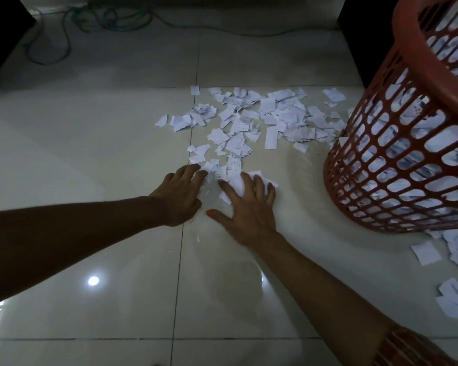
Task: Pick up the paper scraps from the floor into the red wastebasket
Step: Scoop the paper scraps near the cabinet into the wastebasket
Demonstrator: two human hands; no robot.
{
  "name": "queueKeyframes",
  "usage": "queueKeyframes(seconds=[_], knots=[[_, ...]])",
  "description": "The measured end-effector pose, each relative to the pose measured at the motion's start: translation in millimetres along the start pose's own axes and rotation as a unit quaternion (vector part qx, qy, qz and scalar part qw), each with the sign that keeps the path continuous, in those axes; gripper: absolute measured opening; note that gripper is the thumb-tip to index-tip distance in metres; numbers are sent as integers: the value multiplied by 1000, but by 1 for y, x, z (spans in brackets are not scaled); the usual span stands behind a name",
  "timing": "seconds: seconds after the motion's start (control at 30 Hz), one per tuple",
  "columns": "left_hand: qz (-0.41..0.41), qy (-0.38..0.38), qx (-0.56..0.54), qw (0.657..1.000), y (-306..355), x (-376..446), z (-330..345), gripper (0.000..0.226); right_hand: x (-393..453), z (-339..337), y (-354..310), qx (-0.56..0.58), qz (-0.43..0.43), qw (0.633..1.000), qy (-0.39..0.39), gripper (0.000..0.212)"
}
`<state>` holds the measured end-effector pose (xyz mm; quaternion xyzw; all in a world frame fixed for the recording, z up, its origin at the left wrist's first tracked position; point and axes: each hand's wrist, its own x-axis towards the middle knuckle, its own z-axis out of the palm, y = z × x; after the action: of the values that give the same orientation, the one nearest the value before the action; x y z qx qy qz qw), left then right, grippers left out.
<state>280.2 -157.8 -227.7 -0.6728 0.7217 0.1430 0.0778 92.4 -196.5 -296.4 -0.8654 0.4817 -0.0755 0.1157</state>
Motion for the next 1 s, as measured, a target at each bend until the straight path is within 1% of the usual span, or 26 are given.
queueKeyframes(seconds=[0.1, 0.17, 0.33, 0.4, 0.5, 0.6, 0.7, 0.8, 0.9, 1.0], knots=[[-3, 5, 5, 1000, -3, 5, 0, 64, 0, -1, 2, -7, -4, 997, 83, 48], [-1, 4, 10, 1000, -4, 8, -1, 63, 0, -2, 2, 10, -12, 994, 107, 34], [3, 13, 17, 1000, -2, 20, -5, 63, 1, 0, 4, 28, -54, 987, 151, 15], [10, 20, 20, 1000, 1, 25, -7, 64, 2, -2, 6, 33, -64, 980, 184, 14], [26, 35, 24, 999, 5, 34, -7, 65, 5, -8, 8, 48, -63, 973, 217, 18], [42, 48, 34, 997, 8, 47, -4, 71, 10, -13, 16, 70, -74, 976, 191, 18], [35, 48, 42, 997, 10, 65, -3, 83, 5, -16, 32, 117, -50, 975, 184, 20], [22, 44, 47, 998, 12, 92, -7, 100, -5, -20, 44, 167, -19, 962, 215, 24], [-12, 42, 55, 998, 12, 119, -9, 117, -11, -22, 45, 205, 13, 953, 222, 18], [-30, 49, 43, 997, 14, 144, -7, 125, -11, -26, 46, 236, 42, 944, 225, 17]])
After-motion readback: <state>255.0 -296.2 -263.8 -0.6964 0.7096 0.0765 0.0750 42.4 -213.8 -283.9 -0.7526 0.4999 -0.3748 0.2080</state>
